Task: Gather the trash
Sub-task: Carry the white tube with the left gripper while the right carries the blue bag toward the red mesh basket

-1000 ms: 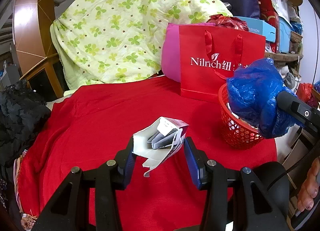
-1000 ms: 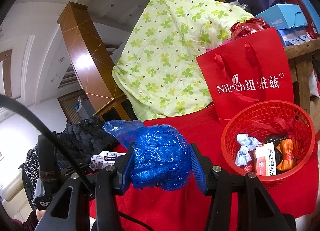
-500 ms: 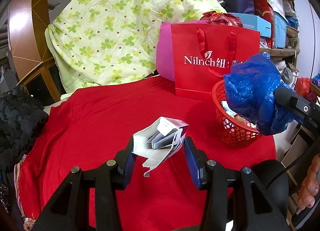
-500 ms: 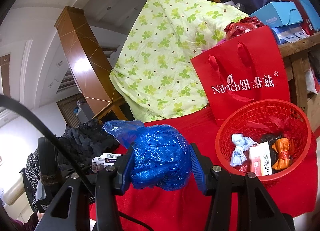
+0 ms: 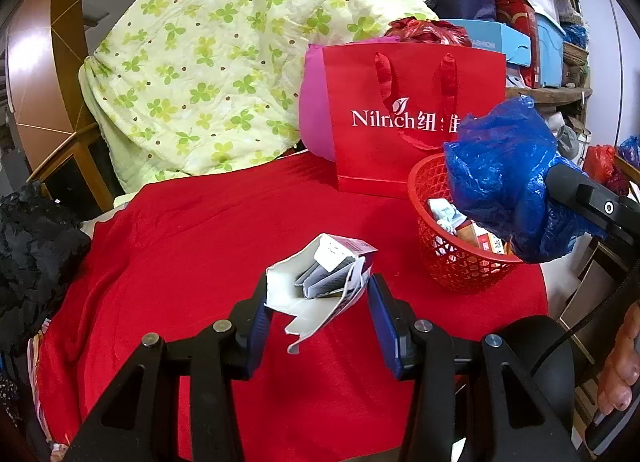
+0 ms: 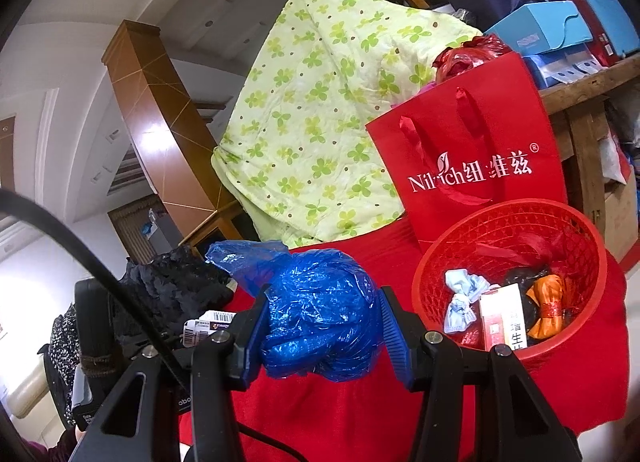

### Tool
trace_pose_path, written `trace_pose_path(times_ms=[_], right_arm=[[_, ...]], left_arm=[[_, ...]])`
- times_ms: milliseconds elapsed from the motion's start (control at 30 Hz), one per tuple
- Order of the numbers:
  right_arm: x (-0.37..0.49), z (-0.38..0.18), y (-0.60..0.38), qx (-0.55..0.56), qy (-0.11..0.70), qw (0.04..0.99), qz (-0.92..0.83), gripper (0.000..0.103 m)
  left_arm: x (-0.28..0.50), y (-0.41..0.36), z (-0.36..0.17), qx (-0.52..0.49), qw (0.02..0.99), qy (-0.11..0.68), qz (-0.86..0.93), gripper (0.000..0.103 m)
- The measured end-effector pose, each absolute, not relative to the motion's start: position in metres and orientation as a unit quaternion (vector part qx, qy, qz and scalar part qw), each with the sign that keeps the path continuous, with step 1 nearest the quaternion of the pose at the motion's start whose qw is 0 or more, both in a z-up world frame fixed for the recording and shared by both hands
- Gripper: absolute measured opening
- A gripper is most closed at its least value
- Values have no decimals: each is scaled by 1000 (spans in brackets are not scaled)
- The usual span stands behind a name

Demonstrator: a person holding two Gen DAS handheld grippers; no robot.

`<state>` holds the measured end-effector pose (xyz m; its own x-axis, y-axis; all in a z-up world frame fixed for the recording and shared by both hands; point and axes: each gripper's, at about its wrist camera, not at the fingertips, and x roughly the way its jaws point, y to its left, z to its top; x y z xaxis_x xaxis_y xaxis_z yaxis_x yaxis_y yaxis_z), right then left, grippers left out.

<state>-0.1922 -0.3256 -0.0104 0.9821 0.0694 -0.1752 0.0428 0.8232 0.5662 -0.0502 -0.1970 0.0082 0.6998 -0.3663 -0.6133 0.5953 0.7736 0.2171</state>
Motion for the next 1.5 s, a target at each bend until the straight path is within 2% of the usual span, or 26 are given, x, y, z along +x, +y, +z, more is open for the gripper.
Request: trace_pose_path(times_ms=[1500], right_arm=[[-201, -23, -345, 317, 99, 943, -15, 54]], left_arm=[[-63, -226, -7, 233, 879, 288, -301, 49]])
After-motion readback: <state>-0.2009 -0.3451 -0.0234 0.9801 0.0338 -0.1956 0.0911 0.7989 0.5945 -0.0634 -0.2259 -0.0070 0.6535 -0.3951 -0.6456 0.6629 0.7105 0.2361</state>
